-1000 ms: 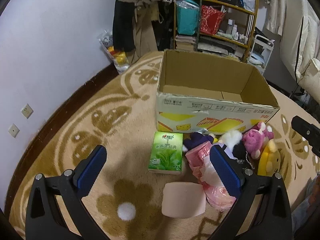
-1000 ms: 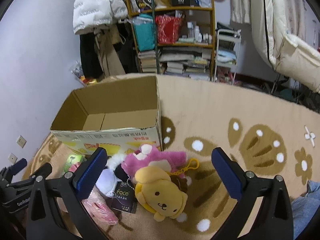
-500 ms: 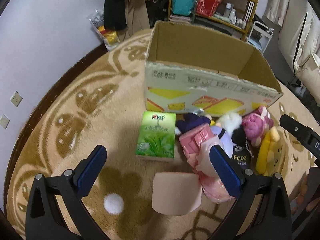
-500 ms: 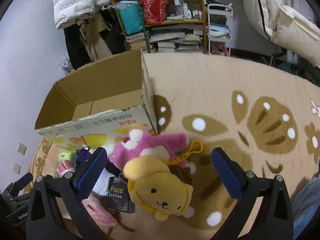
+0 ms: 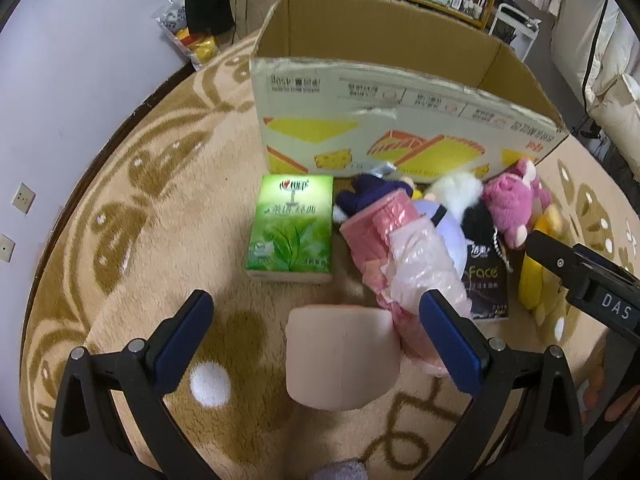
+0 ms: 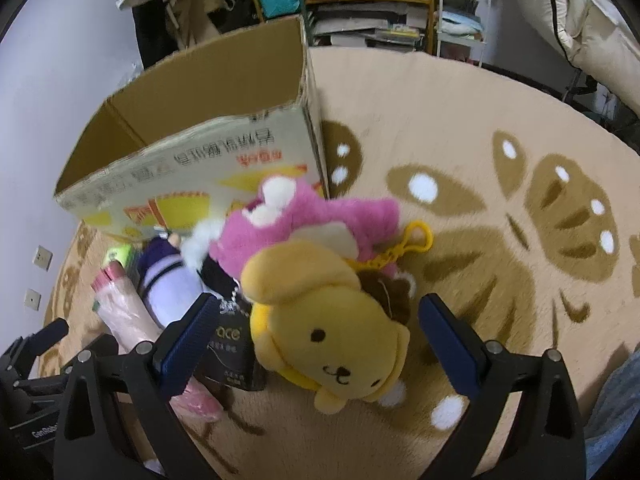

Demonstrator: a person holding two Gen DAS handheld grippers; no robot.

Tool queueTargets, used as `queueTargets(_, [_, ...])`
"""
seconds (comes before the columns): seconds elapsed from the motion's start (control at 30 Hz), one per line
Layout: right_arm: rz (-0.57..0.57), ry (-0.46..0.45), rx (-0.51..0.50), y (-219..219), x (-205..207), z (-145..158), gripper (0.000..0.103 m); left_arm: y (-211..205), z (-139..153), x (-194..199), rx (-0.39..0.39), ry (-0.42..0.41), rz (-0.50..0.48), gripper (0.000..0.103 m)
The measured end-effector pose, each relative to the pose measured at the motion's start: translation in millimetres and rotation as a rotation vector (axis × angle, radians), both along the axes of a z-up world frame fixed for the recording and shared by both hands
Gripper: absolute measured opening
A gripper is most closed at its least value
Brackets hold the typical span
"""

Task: Organize soft objects
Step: 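Grasp the pink roll cushion with the left tool while the right tool grasps the yellow dog plush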

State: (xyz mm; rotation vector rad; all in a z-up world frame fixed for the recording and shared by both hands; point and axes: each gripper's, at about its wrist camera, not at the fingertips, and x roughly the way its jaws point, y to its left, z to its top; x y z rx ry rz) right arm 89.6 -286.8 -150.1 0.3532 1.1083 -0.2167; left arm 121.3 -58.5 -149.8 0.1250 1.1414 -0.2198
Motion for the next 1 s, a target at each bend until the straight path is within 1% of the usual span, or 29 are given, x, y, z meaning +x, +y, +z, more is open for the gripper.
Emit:
queueTargets(0.1, [0.003, 0.017, 0.010, 0.1, -0.1, -6.0, 0.097, 0.5, -1.8, -2.2, 0.011, 0.013, -0.002, 0.102])
queueTargets(0.2, [-0.006, 0.035, 0.031, -1.5, -0.7, -11.6, 0.097, 0.6, -4.2, -2.4, 0.004, 0.021, -0.016, 0.102])
queueTargets(0.3, [-0.016, 0.068, 0.012, -2.8, -0.4, -17.8, 0.097, -2.5, -6.5, -3.6, 0.020, 0.030, -0.029, 0.102])
queueTargets(0.37, [-0.026, 0.085, 0.021, -5.0, -0.4, -21.9, 0.096, -4.5, -8.2, -4.5, 0.027, 0.037, -0.037, 0.102])
queueTargets(0.43, [-0.036, 0.080, 0.047, -6.2, -0.9, -23.6, 0.095, -4.9, -10.9, -3.5, 0.035, 0.044, -0.039, 0.102])
queueTargets(0.5, [-0.032, 0.068, 0.048, -4.2, 1.0, -22.4, 0.092, -5.2, -13.5, -3.0, 0.044, 0.056, -0.039, 0.101])
queueTargets(0.57, [-0.025, 0.058, 0.039, -5.5, 1.1, -21.2, 0.091, -5.2, -16.4, -2.0, 0.050, 0.070, -0.034, 0.096])
queueTargets(0.6, [-0.021, 0.054, 0.039, -4.8, 1.4, -20.7, 0.090, -4.5, -17.4, -1.0, 0.045, 0.075, -0.035, 0.091])
queueTargets(0.67, [-0.011, 0.050, 0.040, -4.3, 2.1, -22.0, 0.088, -3.6, -19.3, -1.0, 0.036, 0.088, -0.033, 0.088])
queueTargets(0.73, [0.001, 0.050, 0.040, 0.6, 3.5, -22.0, 0.085, -2.9, -22.1, -1.1, 0.025, 0.105, -0.037, 0.074])
queueTargets(0.77, [0.005, 0.048, 0.043, 1.8, 3.8, -21.9, 0.084, -2.7, -24.1, -1.1, 0.017, 0.118, -0.038, 0.072])
queueTargets(0.83, [0.016, 0.045, 0.033, 5.8, 3.2, -20.5, 0.083, -1.7, -24.7, -1.4, -0.003, 0.130, -0.043, 0.058])
queueTargets(0.93, [0.033, 0.040, 0.014, 13.2, 5.5, -18.4, 0.082, -1.7, -24.3, -3.3, -0.007, 0.127, -0.046, 0.051])
queueTargets(1.0, [0.041, 0.026, 0.009, 17.4, 5.2, -14.3, 0.082, -2.4, -22.9, -5.5, -0.004, 0.120, -0.048, 0.048])
